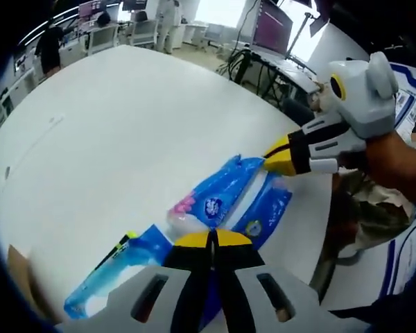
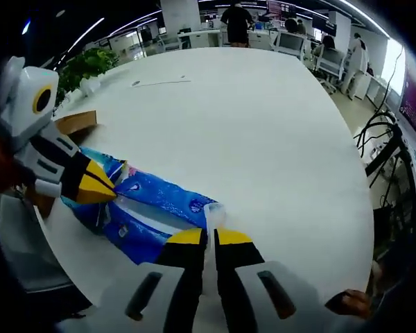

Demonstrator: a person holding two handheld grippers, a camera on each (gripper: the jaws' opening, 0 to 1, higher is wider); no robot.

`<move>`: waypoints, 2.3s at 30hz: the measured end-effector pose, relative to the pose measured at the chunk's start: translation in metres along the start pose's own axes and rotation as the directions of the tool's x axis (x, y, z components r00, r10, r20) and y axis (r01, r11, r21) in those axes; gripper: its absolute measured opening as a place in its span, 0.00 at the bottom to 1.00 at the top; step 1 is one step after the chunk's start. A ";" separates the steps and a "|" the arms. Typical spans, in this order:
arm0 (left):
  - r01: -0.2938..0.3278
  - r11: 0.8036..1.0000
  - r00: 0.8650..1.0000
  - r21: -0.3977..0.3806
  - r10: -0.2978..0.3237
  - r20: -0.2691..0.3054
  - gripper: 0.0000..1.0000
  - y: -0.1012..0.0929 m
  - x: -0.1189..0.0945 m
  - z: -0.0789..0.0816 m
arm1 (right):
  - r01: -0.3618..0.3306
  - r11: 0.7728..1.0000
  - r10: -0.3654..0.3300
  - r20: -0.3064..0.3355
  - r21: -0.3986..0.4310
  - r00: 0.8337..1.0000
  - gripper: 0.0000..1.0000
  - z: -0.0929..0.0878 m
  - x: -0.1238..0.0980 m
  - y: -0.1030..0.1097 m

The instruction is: Operate the shoe box by opening the lid, removing the specified soft item, and placing it in the target area until the item is outside and the box remains undamaged.

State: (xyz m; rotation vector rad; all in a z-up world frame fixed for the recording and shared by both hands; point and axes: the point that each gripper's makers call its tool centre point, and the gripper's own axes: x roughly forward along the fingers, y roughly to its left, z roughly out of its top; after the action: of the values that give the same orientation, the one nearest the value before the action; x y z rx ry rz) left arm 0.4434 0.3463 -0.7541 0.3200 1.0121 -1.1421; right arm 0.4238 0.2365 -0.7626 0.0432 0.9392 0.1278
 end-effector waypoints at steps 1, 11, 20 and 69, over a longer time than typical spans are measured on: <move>-0.004 1.000 1.000 0.003 0.004 0.003 0.00 0.001 0.000 0.000 | 0.001 1.000 -0.001 0.003 0.013 1.000 0.09 0.001 0.001 -0.001; -0.009 1.000 0.999 0.001 0.009 0.047 0.16 0.005 -0.012 0.004 | 0.011 1.000 -0.011 0.016 0.028 1.000 0.15 0.002 -0.007 0.004; 0.004 1.000 0.994 0.001 -0.004 0.109 0.19 0.005 -0.041 0.009 | 0.020 0.999 -0.022 0.051 0.046 0.998 0.21 0.006 -0.020 0.013; -0.120 0.977 0.958 -0.177 0.161 0.237 0.20 0.095 -0.279 -0.183 | -0.062 0.990 0.072 0.077 -0.125 0.994 0.20 0.035 -0.072 0.294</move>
State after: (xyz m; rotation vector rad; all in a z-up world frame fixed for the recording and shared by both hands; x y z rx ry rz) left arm 0.4193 0.6786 -0.6556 0.1125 0.8377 -0.9386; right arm 0.3830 0.5190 -0.6571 -0.0336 0.8472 0.2441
